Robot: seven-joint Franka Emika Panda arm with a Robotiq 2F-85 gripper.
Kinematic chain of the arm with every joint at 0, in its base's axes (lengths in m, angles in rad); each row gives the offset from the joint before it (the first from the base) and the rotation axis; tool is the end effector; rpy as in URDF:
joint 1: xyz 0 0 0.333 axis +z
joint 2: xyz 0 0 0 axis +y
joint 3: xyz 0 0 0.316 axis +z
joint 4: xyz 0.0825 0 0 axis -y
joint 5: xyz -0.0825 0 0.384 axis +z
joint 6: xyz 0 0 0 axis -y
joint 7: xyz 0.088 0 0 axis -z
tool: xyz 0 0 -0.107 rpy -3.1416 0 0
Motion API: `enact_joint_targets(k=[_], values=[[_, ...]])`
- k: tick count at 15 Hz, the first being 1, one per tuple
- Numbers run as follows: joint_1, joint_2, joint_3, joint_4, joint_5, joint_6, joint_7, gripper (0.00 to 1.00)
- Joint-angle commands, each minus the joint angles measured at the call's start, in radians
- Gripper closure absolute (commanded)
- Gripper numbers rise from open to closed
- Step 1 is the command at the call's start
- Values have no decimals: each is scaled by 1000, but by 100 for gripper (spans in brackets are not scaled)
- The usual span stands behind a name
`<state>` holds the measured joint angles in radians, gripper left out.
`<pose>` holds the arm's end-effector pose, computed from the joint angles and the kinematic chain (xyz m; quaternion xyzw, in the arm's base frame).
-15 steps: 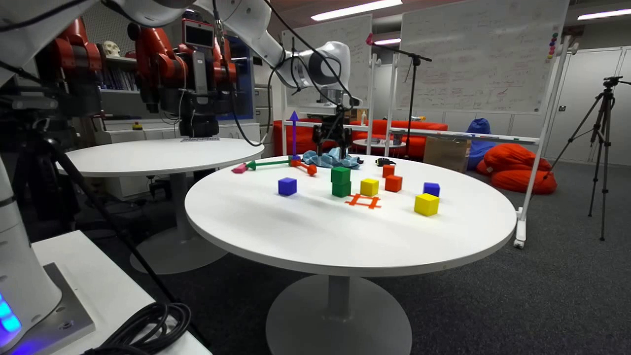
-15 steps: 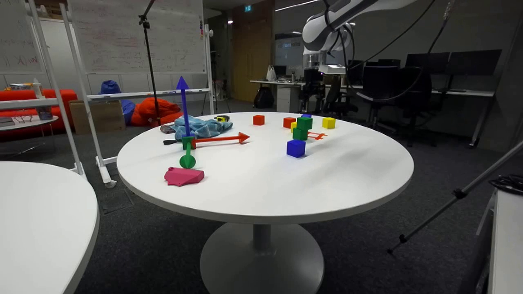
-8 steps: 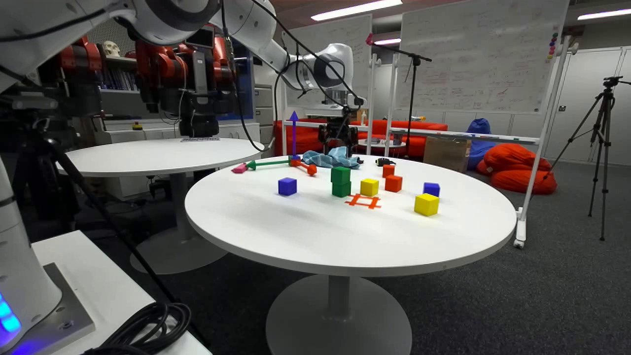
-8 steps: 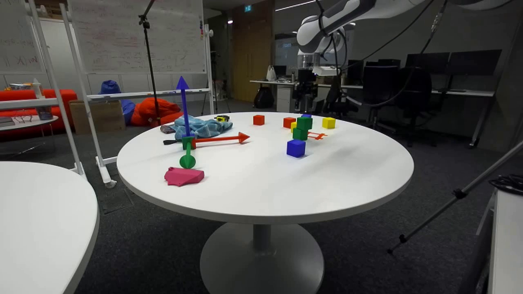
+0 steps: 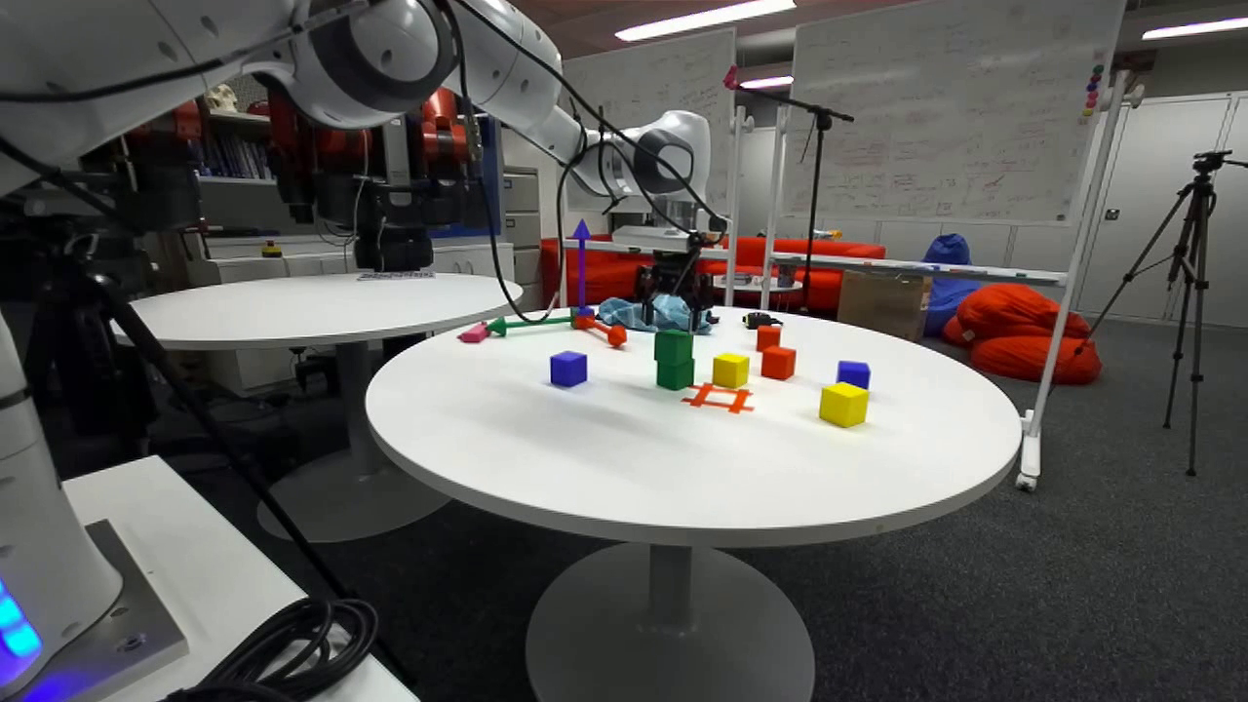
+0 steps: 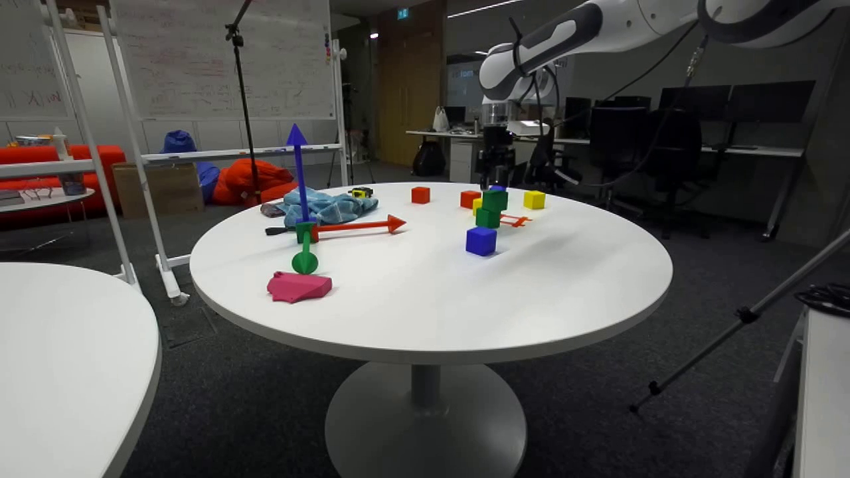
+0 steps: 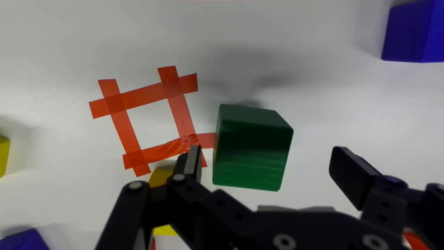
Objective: Put one green block on the blue block on the left
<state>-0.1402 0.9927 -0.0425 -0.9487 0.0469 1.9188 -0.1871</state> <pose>0.7729 -0.1265 0.2658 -0.9999 -0.0034 0.0100 0.0060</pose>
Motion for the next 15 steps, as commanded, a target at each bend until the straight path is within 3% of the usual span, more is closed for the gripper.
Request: enact_joint_targets(k=[1,2,4,9,15], values=[[-24,51,25,96,-1,-77,-26,0],[-25,57,26,108,0,-88,-26,25],[-26,66,29,125,1,-104,-33,34],[-18,71,24,140,11,-117,-56,72],[-9,20,23,81,7,-99,-70,72]])
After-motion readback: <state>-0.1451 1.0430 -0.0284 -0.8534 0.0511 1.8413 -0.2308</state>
